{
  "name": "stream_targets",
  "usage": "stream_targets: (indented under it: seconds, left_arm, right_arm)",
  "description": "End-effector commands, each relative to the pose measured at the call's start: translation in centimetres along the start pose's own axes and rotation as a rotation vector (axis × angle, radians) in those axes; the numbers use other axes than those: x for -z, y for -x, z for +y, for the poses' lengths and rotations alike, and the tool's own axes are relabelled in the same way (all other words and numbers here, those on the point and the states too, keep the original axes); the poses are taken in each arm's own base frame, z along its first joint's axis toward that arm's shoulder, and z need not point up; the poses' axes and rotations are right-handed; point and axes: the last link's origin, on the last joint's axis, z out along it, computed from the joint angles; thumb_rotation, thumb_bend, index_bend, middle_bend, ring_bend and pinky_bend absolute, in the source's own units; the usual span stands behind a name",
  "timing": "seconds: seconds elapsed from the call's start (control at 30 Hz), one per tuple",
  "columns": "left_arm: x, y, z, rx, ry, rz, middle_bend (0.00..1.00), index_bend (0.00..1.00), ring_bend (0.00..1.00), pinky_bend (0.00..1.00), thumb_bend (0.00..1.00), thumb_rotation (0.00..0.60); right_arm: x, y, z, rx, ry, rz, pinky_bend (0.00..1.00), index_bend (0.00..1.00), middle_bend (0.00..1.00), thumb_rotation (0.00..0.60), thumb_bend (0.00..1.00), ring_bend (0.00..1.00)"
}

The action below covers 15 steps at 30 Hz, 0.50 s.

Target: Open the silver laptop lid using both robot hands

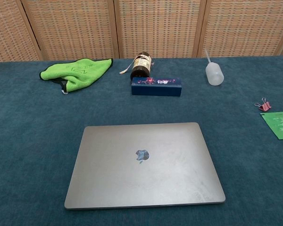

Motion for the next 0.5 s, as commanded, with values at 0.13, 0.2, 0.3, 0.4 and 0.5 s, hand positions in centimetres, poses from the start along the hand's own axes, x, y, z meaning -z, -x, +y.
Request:
stream_targets:
  seconds: [0.13,0.2,0.3,0.4,0.5]
  left_arm:
    - [-0.2,0.2,0.3,-0.008,0.025,0.01,0.0,0.0,0.0,0.0,0.0,0.6]
    - [-0.2,0.5,0.4,-0.006,0.037,0.003,0.0,0.0,0.0,0.0,0.0,0.6]
    - [-0.5,0.9,1.4,0.011,0.102,-0.004,0.0,0.0,0.0,0.0,0.0,0.6]
    - [-1.4,1.7,3.4,0.012,0.269,-0.057,0.0,0.0,0.0,0.0,0.0,0.6]
    - [-2.6,2.8,5.9,-0.009,0.465,-0.115,0.0,0.0,0.0,0.0,0.0,0.6]
  right_arm:
    - [0.1,-0.1,0.0,0.003,0.004,0.011,0.0,0.06,0.0,0.6,0.0,0.0]
    - [0.1,-0.2,0.1,-0.002,0.008,0.01,0.0,0.06,0.0,0.6,0.0,0.0]
    - [0.1,-0.3,0.2,-0.007,0.011,0.012,0.0,0.06,0.0,0.6,0.0,0.0]
    - [0.2,-0.5,0.2,-0.017,0.008,0.015,0.0,0.06,0.0,0.6,0.0,0.0]
    - [0.2,-0.5,0.2,-0.021,0.005,0.01,0.0,0.06,0.0,0.6,0.0,0.0]
